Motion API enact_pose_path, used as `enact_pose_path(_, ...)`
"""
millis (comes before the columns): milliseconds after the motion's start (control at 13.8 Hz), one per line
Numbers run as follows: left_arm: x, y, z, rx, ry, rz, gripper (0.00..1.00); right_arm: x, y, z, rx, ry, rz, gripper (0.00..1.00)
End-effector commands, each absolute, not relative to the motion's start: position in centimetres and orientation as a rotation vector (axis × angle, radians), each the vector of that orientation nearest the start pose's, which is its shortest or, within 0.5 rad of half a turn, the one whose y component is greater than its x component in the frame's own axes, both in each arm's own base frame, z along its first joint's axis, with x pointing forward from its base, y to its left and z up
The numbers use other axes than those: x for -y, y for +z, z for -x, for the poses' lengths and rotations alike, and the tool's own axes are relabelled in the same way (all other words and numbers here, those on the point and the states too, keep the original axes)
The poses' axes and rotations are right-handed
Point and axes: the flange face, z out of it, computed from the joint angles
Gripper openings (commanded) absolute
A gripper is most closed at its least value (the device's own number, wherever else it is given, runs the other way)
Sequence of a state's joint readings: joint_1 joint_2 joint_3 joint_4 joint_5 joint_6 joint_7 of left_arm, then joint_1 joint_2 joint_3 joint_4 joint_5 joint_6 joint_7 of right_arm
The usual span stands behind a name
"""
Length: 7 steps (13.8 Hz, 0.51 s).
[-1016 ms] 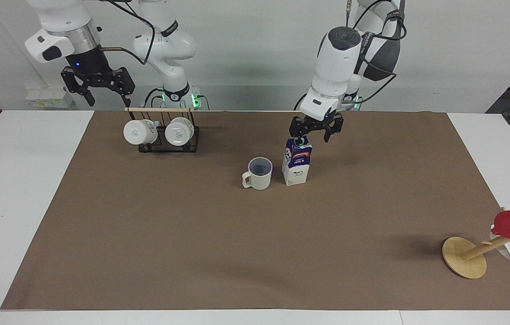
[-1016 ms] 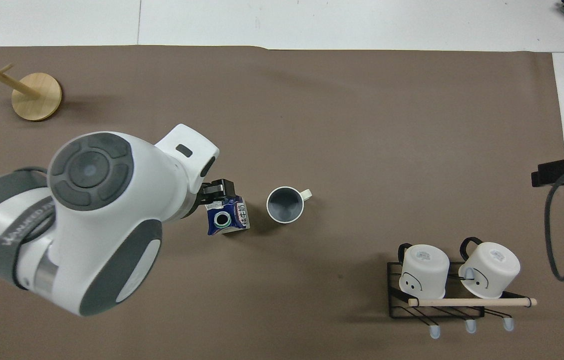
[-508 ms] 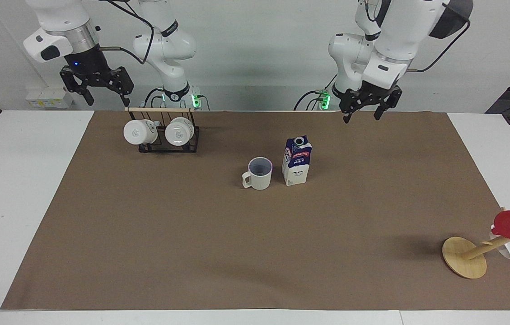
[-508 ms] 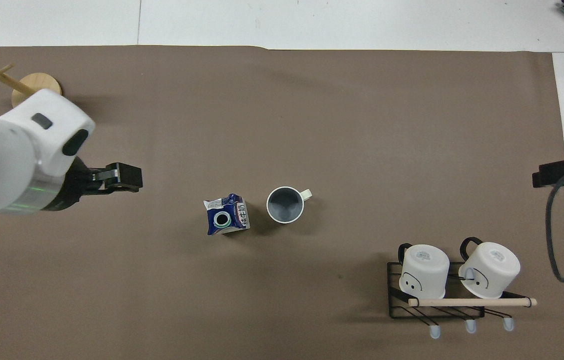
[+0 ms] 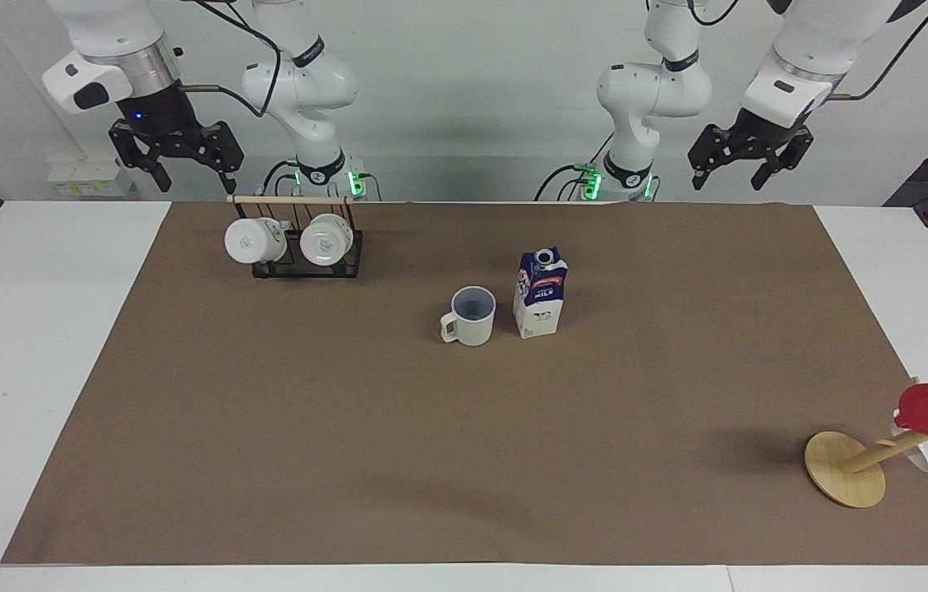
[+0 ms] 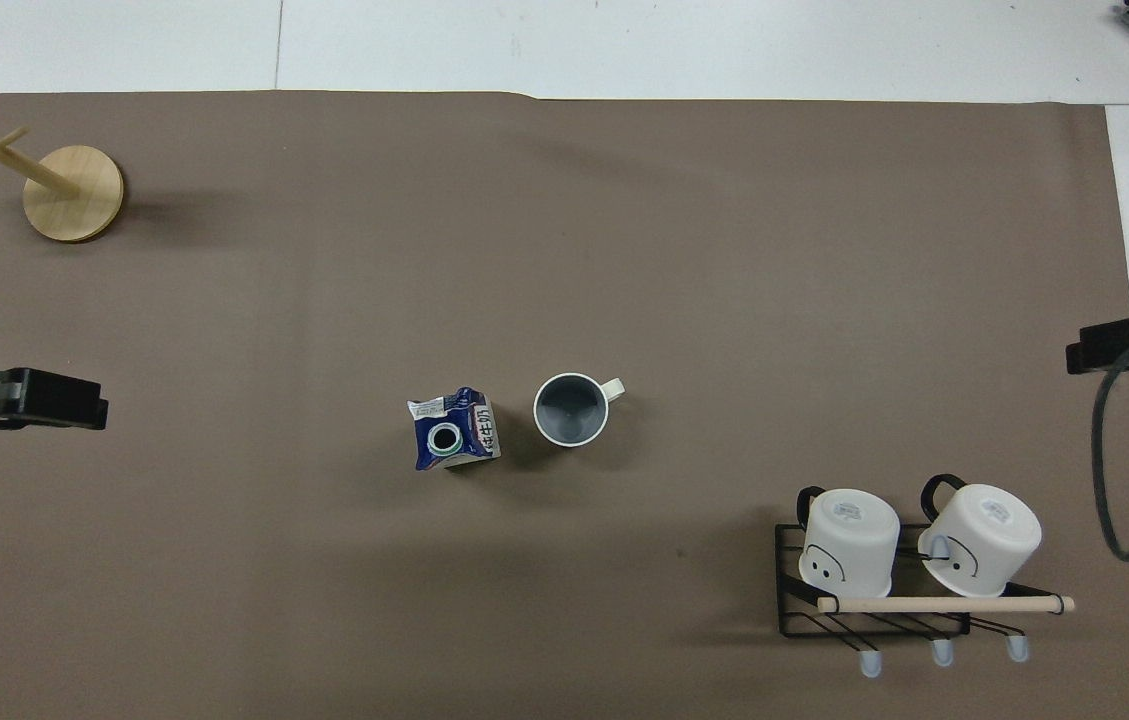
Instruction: Place cup and milk on table
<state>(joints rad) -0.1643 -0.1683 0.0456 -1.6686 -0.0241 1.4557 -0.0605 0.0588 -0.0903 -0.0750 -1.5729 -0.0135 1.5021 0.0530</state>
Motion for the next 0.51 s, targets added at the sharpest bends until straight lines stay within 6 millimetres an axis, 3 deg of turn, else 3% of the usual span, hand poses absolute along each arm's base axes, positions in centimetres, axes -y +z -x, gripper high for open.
enact_pose_path(0,2.7,66.4,-47.9,-0.11,0.105,3.153,1.0,1.2,66.6,-51.8,-0.161,-0.028,3.132,1.0)
enact_pose_path(435,1.1,66.8,-47.7,-0.055,0.093,3.158,1.0,1.3,66.6,-51.8,-0.152,-0.025,3.125,1.0)
